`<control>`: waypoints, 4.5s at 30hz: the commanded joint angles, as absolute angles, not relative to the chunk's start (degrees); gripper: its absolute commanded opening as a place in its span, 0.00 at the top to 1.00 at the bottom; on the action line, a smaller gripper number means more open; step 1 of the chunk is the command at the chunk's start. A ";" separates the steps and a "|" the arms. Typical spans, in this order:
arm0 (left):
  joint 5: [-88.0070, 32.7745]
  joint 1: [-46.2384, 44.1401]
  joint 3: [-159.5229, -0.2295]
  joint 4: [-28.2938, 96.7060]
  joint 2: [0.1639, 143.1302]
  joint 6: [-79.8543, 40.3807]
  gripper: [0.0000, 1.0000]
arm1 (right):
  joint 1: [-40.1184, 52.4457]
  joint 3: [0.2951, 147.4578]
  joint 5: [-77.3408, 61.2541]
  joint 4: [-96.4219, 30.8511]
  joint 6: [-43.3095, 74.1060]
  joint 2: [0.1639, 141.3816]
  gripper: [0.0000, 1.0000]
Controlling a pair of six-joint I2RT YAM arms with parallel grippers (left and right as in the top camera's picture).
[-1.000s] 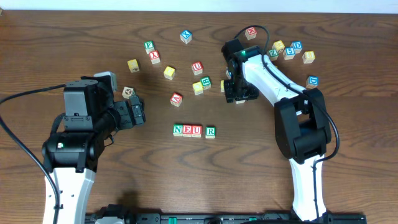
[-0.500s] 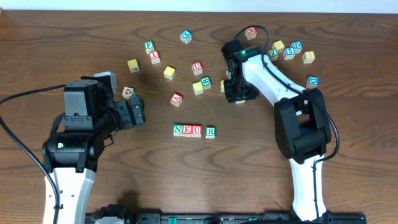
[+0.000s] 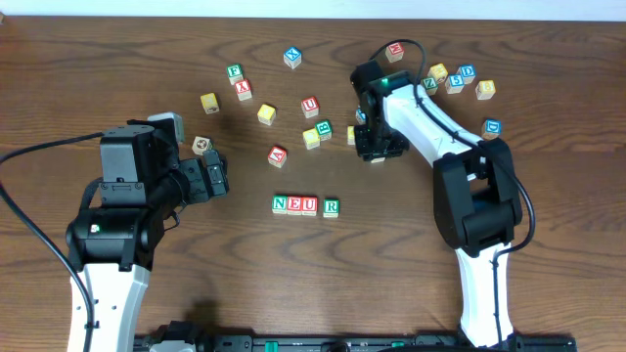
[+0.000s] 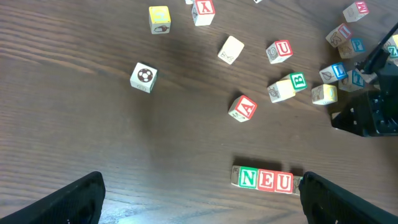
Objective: Spell out NEURIPS
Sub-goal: 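Lower the right gripper onto the red I block and close, then lift the red I block and carry it toward the R block, then lower the red I block beside the right of the R block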
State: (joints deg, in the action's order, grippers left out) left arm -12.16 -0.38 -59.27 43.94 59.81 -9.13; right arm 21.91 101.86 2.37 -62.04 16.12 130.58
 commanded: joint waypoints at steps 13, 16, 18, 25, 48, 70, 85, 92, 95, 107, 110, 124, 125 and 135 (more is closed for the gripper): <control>-12.86 -0.05 -60.88 44.12 59.86 -8.60 0.02 | 21.37 104.36 2.87 -62.78 16.25 130.82 0.79; -12.86 -0.05 -60.88 44.12 59.86 -8.60 0.02 | 21.37 104.36 2.85 -63.02 16.27 130.82 0.81; -12.86 -0.05 -60.88 44.12 59.86 -8.60 0.02 | 21.37 104.36 2.85 -63.22 16.27 130.82 0.81; -12.86 -0.05 -60.88 44.12 59.86 -8.60 0.02 | 21.43 104.38 0.97 -65.25 16.25 130.82 0.90; -12.86 -0.05 -60.88 44.12 59.86 -8.60 0.02 | 31.70 85.34 9.56 -61.93 27.51 101.16 0.98; -12.86 -0.05 -60.88 44.12 59.86 -8.60 0.02 | 33.12 51.13 5.39 -37.95 41.45 88.40 0.99; -12.86 -0.05 -60.88 44.12 59.86 -8.60 0.02 | 39.53 48.62 7.27 -31.90 44.77 88.40 0.99; -12.86 -0.05 -60.88 44.12 59.86 -8.60 0.02 | 39.97 48.62 7.40 -30.61 44.80 89.89 0.99; -12.86 -0.05 -60.88 44.12 59.86 -8.60 0.02 | 40.56 48.62 7.38 -28.97 44.80 92.92 0.99; -12.86 -0.05 -60.88 44.12 59.86 -8.60 0.02 | 41.32 48.75 6.68 -25.65 44.95 95.90 0.99; -12.86 -0.05 -60.88 44.12 59.86 -8.60 0.02 | 41.32 48.75 6.70 -24.97 44.93 95.90 0.99; -12.86 -0.05 -60.88 44.12 59.86 -8.60 0.02 | 41.36 48.75 6.70 -22.68 44.05 95.92 0.99; -12.86 -0.05 -60.88 44.12 59.86 -8.60 0.02 | 41.36 48.75 6.70 -22.57 44.03 95.92 0.99; -12.86 -0.05 -60.88 44.12 59.86 -8.60 0.02 | 41.36 48.75 5.41 -21.19 42.76 96.73 0.99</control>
